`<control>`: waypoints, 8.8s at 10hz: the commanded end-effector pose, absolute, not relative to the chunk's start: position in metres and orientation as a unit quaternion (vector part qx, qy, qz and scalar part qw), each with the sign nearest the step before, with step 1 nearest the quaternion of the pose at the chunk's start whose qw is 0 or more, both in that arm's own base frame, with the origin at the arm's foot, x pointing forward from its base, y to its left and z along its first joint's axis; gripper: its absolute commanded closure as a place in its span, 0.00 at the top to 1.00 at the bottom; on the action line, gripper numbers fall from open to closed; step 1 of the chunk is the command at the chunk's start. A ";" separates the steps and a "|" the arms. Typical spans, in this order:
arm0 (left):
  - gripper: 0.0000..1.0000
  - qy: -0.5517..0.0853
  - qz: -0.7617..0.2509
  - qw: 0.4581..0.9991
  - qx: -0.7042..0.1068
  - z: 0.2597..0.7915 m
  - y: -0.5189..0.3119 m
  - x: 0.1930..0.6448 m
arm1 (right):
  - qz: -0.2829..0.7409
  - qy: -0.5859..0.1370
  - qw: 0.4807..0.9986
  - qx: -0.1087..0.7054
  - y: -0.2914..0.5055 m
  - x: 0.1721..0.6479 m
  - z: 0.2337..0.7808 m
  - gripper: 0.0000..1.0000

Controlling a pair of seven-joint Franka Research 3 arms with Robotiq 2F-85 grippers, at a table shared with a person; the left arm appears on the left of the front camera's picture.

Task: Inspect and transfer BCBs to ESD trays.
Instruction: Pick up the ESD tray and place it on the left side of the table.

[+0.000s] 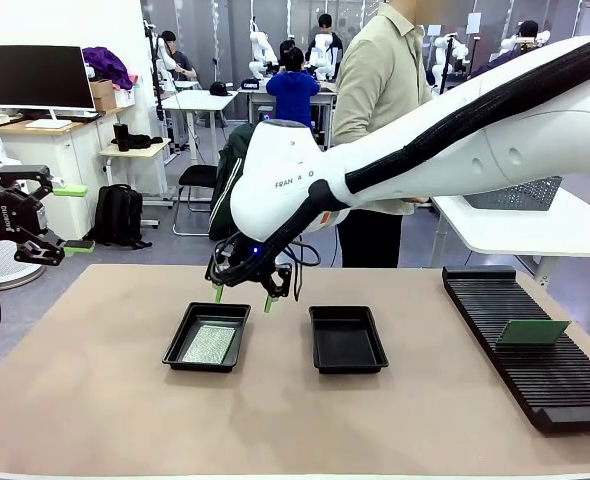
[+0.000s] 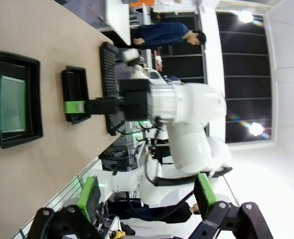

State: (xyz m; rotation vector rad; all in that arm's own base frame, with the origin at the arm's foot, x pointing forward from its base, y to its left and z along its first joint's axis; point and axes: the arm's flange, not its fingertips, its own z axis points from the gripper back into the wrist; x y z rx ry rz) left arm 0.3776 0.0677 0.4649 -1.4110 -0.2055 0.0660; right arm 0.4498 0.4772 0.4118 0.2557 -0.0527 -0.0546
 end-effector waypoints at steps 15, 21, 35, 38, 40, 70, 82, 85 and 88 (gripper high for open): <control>1.00 -0.065 -0.035 0.983 -0.168 0.505 -0.064 0.446 | -0.080 -0.078 0.871 0.479 0.343 0.387 0.426 1.00; 1.00 -0.053 -0.054 0.992 -0.104 0.464 -0.124 0.455 | -0.051 -0.060 0.877 0.475 0.305 0.376 0.409 1.00; 1.00 -0.057 -0.015 0.998 -0.024 0.374 -0.169 0.472 | -0.056 -0.052 0.883 0.462 0.296 0.375 0.406 1.00; 1.00 -0.051 -0.003 0.999 -0.009 0.362 -0.163 0.478 | -0.056 -0.052 0.883 0.462 0.296 0.375 0.406 1.00; 1.00 -0.047 -0.003 0.999 -0.011 0.356 -0.163 0.480 | -0.056 -0.052 0.883 0.462 0.296 0.375 0.406 1.00; 0.60 -0.026 -0.026 0.999 -0.015 0.314 -0.157 0.500 | -0.056 -0.052 0.883 0.462 0.296 0.375 0.406 1.00; 0.00 -0.022 -0.027 0.999 -0.014 0.314 -0.155 0.504 | -0.056 -0.052 0.883 0.462 0.296 0.375 0.406 1.00; 0.00 -0.017 -0.017 0.999 -0.021 0.316 -0.158 0.499 | -0.056 -0.052 0.883 0.462 0.296 0.375 0.406 1.00; 0.00 -0.017 -0.017 0.999 -0.021 0.316 -0.158 0.499 | -0.056 -0.052 0.883 0.462 0.296 0.375 0.406 1.00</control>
